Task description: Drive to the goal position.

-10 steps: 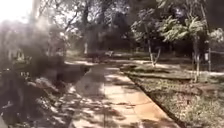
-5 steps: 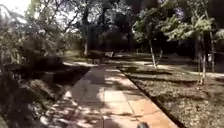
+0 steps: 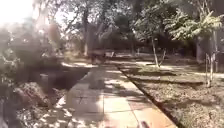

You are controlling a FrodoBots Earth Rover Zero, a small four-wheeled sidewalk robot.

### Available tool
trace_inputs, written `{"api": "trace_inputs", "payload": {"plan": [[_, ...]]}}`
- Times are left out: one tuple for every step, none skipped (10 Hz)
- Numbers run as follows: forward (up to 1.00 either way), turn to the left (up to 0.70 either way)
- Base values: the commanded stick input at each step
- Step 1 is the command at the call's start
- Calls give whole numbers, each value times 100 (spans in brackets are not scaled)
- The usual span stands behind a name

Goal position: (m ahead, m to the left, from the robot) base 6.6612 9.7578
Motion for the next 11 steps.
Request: {"api": "trace_inputs", "payload": {"plan": [[50,0],[50,0],[50,0],[50,0],[50,0],[50,0],[50,0],[50,0],[50,0],[50,0],[50,0]]}}
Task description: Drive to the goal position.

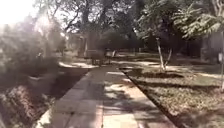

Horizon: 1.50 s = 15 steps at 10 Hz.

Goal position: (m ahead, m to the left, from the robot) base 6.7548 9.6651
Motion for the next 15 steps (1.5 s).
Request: {"api": "trace_inputs", "payload": {"plan": [[50,0],[50,0],[50,0],[50,0],[50,0],[50,0],[50,0],[50,0],[50,0],[50,0],[50,0],[50,0],[50,0],[50,0],[50,0]]}}
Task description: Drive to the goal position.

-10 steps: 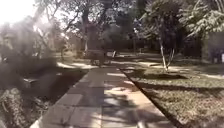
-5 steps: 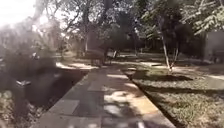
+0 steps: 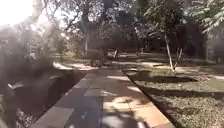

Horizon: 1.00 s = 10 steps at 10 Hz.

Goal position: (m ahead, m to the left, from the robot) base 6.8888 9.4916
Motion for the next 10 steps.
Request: {"api": "trace_inputs", "payload": {"plan": [[50,0],[50,0],[50,0],[50,0],[50,0],[50,0],[50,0],[50,0],[50,0],[50,0]]}}
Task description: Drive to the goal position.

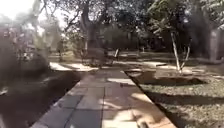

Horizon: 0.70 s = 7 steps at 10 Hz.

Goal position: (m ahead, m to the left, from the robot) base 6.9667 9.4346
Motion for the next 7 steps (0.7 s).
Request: {"api": "trace_inputs", "payload": {"plan": [[50,0],[50,0],[50,0],[50,0],[50,0],[50,0],[50,0]]}}
